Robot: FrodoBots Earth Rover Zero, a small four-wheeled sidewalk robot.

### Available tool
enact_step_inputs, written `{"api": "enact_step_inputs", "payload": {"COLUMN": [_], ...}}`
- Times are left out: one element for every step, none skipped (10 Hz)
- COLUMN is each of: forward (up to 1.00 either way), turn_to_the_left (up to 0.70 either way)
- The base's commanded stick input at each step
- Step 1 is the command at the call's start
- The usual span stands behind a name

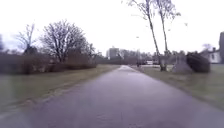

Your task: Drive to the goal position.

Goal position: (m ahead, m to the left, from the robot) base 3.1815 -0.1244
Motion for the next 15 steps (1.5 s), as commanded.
{"api": "enact_step_inputs", "payload": {"forward": [1.0, 1.0, 1.0, 1.0, 1.0, 1.0, 1.0, 1.0, 1.0, 1.0, 1.0, 1.0, 1.0, 1.0, 1.0], "turn_to_the_left": [0.0, 0.0, 0.0, 0.0, 0.0, 0.0, 0.0, 0.0, 0.0, 0.0, 0.0, 0.0, -0.02, -0.29, -0.39]}}
